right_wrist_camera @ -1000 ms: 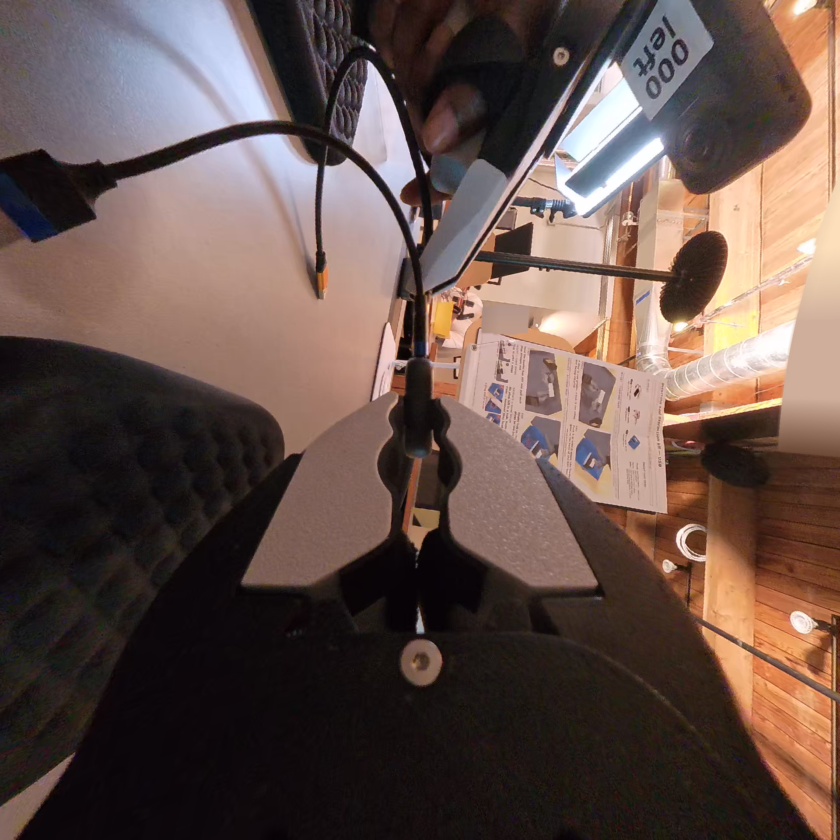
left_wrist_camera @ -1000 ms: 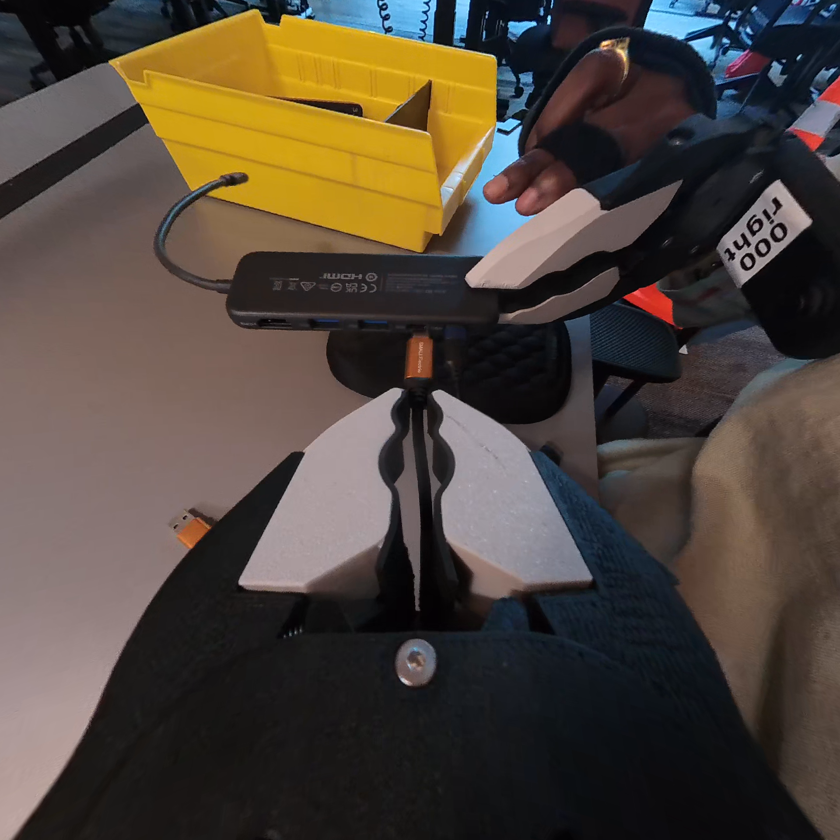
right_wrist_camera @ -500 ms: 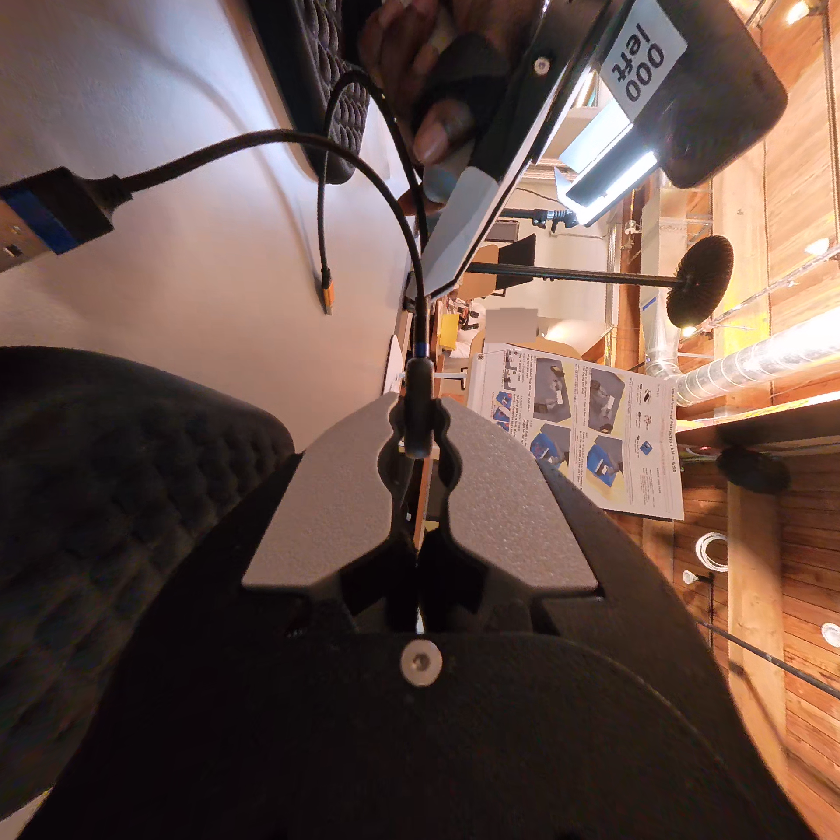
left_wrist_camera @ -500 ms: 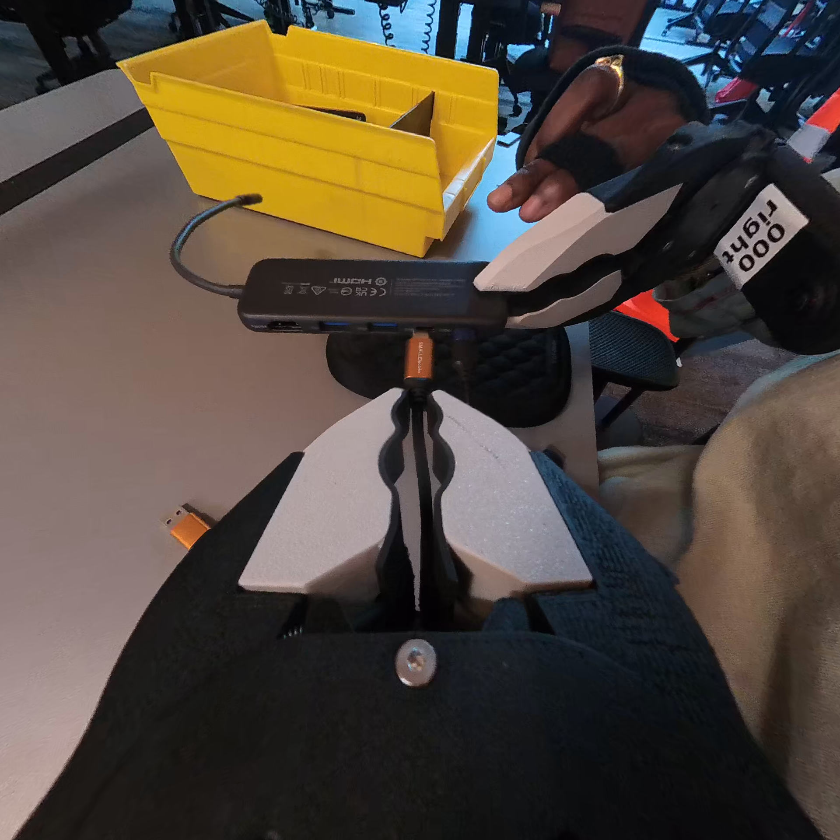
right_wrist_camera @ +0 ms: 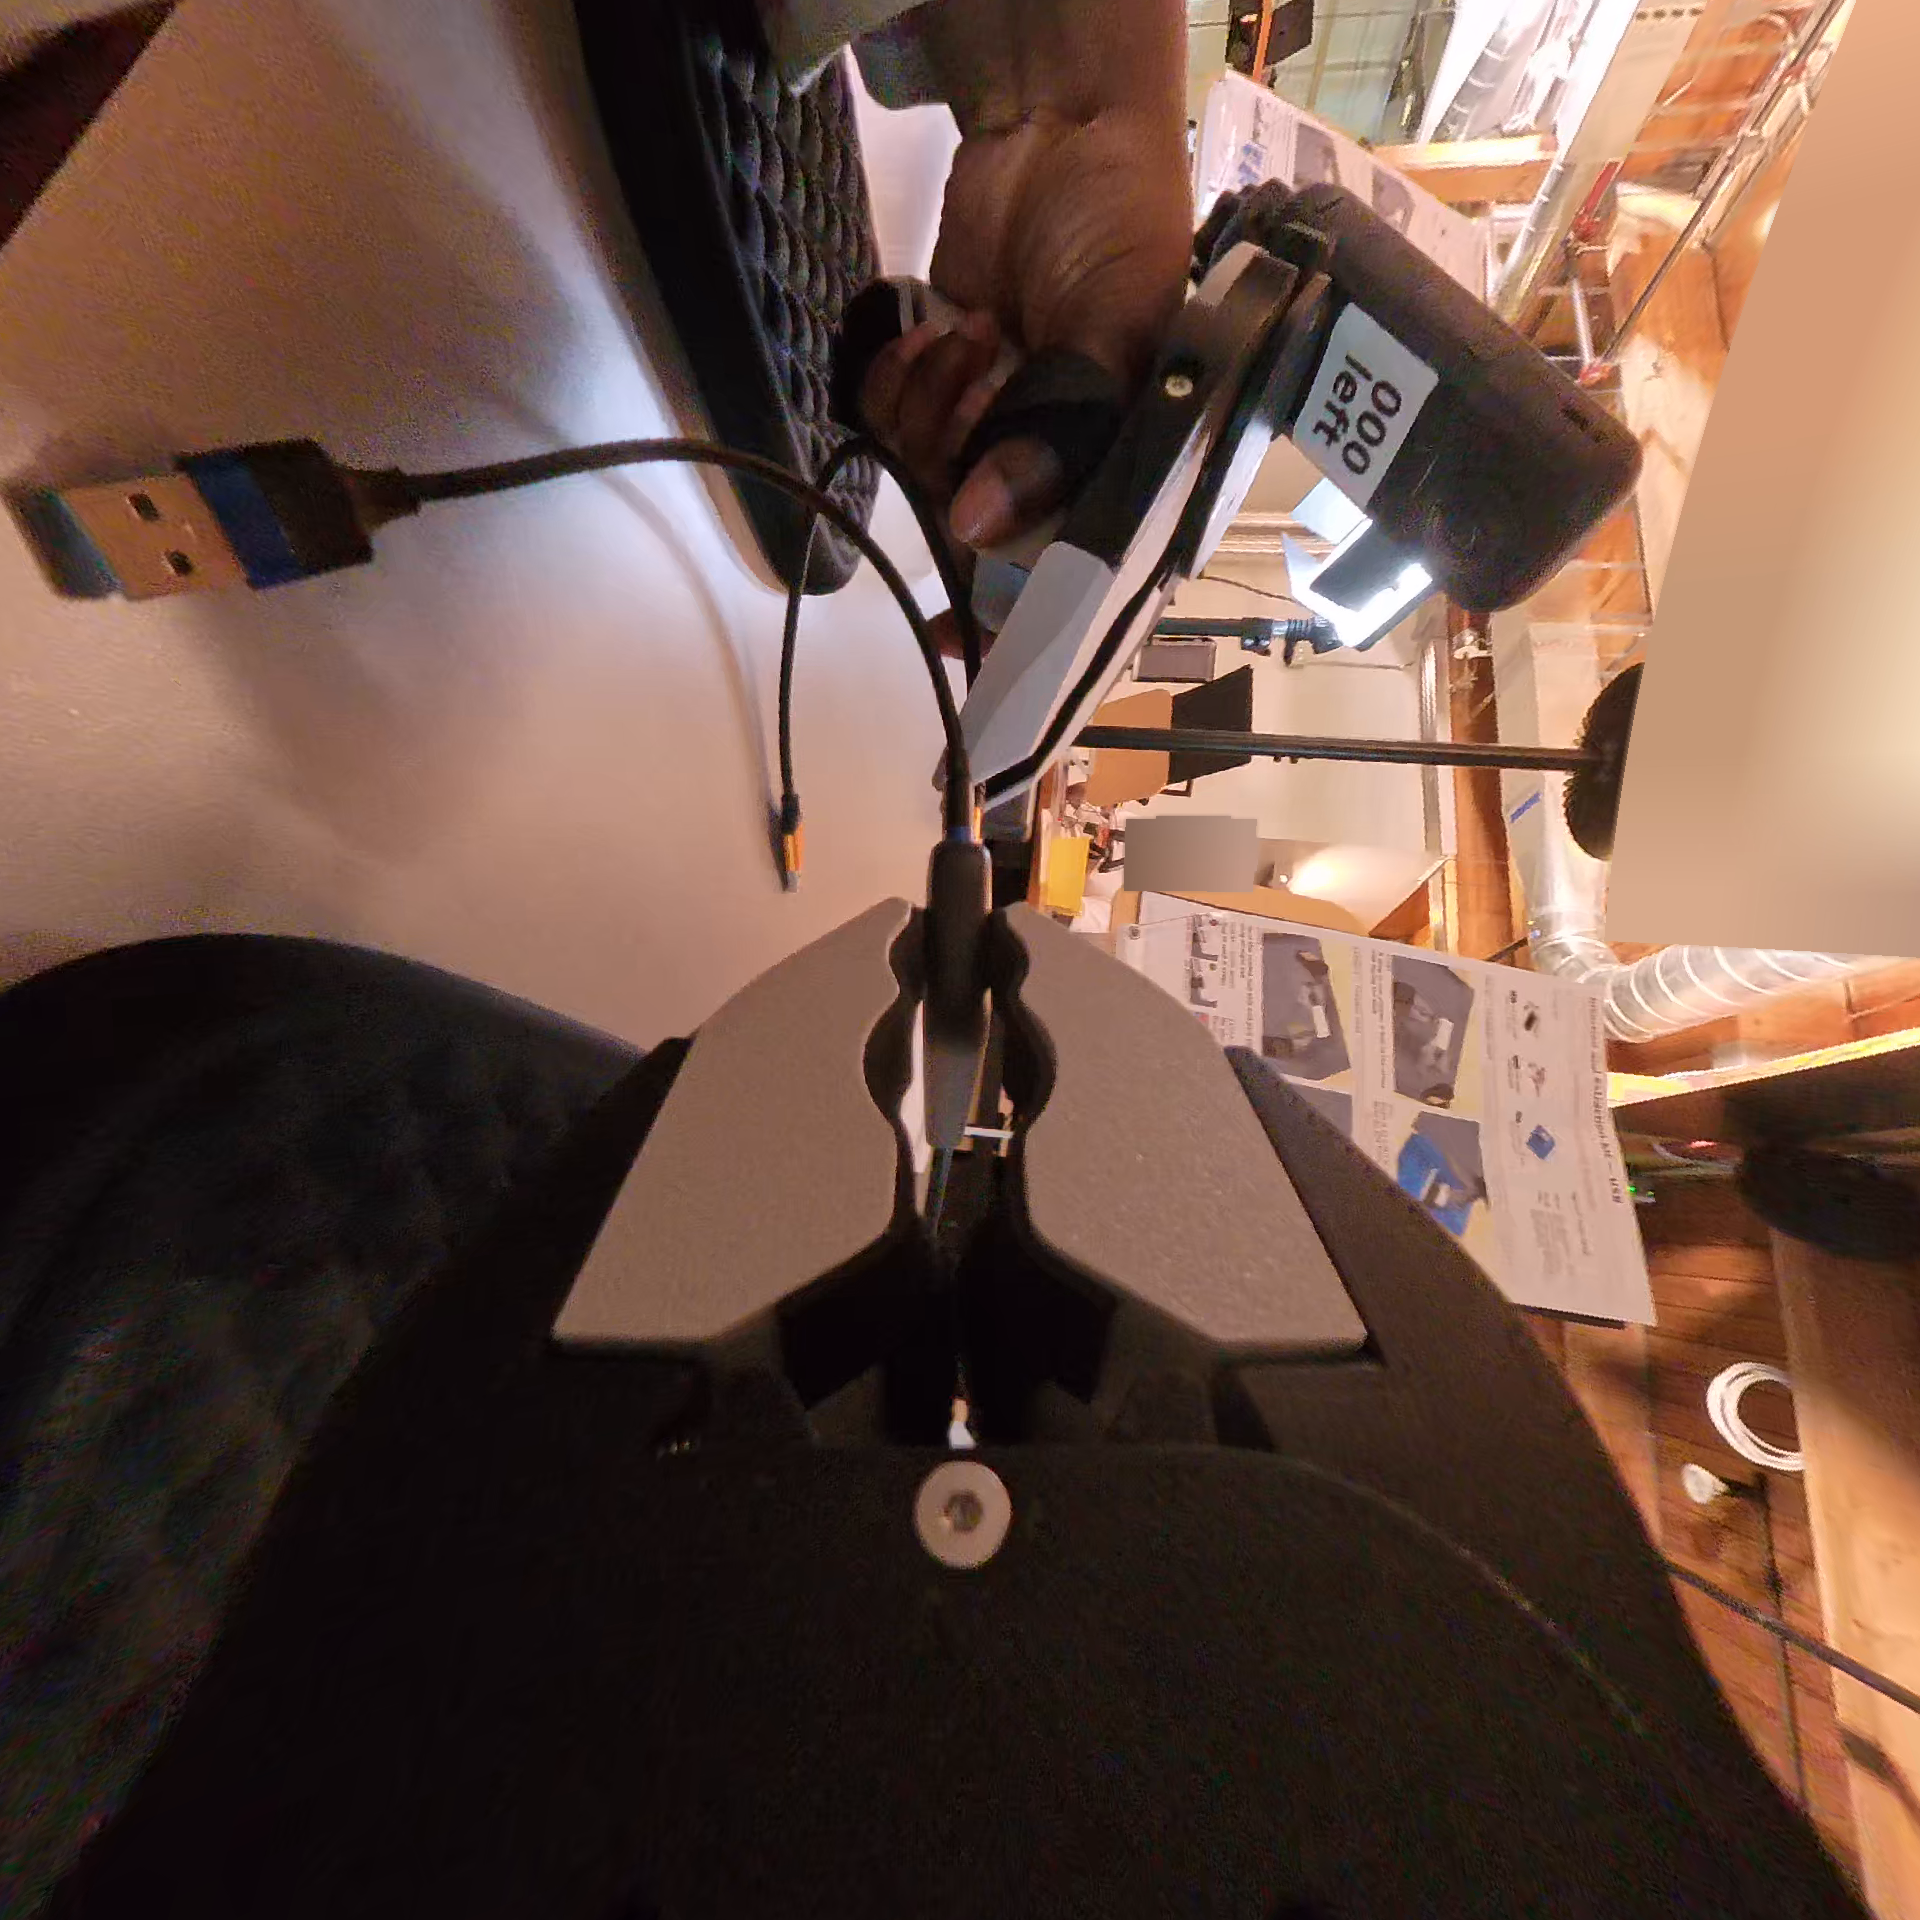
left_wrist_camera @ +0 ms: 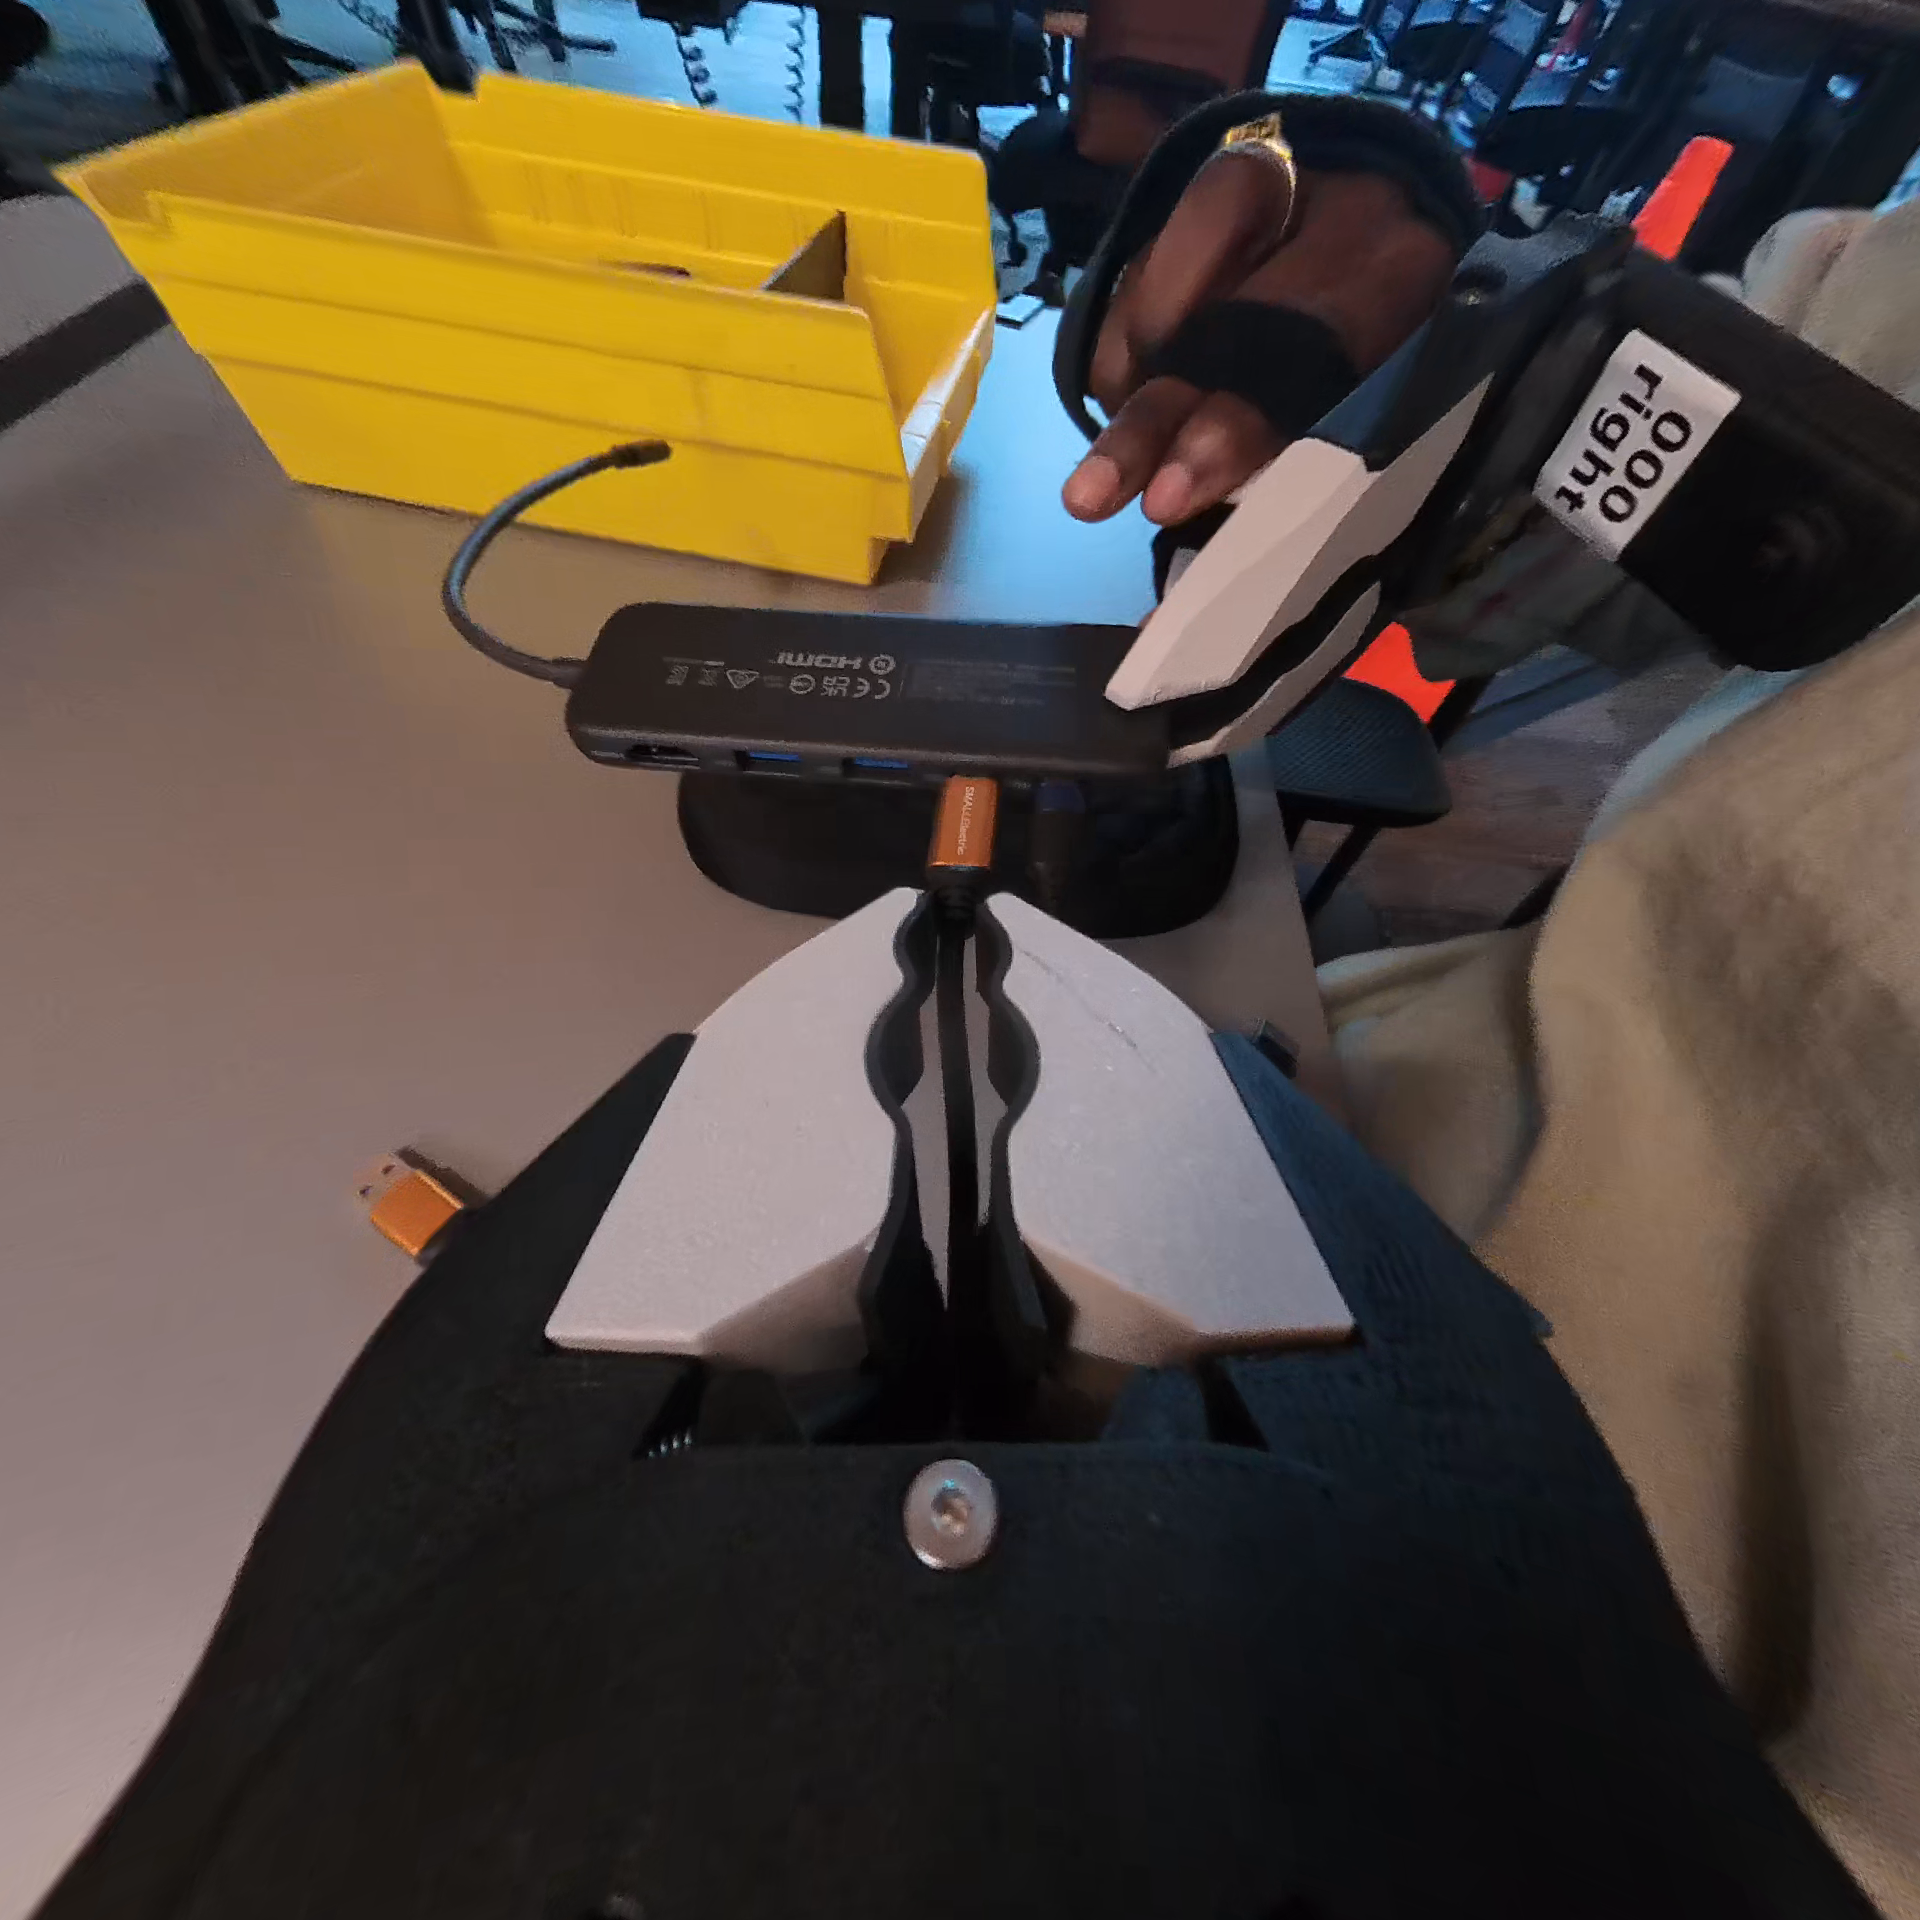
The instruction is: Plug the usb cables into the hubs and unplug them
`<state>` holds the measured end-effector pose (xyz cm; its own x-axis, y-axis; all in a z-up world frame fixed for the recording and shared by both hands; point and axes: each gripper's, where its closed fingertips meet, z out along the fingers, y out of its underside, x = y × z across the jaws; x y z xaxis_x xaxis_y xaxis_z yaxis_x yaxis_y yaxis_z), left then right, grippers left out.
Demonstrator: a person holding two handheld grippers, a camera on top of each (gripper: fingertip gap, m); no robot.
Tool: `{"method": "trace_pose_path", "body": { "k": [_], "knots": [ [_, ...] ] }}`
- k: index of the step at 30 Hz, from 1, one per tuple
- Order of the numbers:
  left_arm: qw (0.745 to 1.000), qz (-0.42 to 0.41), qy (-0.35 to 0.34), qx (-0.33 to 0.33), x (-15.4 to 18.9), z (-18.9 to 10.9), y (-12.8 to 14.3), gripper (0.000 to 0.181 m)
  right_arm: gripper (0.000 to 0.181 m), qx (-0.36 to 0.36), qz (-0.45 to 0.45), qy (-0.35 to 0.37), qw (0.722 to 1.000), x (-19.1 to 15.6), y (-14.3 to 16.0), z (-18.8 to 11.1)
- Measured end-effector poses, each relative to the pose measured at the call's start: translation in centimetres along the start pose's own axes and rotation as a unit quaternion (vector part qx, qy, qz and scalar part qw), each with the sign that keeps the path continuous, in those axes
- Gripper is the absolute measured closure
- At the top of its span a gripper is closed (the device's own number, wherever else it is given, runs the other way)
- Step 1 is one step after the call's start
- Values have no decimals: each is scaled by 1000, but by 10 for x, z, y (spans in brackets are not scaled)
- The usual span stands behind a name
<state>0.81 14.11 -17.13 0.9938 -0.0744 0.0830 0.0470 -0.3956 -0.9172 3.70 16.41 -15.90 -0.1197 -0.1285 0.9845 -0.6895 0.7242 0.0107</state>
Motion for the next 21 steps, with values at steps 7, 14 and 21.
{"method": "trace_pose_path", "body": {
  "k": [7,14,21],
  "knots": [
    [998,-13,55,-5,17,19,9,174,169,24,120,12,992,-18,8,4],
    [997,-53,55,-20,18,30,16,175,149,-35,179,18,983,-29,31,10],
    [996,-62,55,-31,23,34,21,175,169,-96,124,-12,988,-47,40,9]
  ]
}}
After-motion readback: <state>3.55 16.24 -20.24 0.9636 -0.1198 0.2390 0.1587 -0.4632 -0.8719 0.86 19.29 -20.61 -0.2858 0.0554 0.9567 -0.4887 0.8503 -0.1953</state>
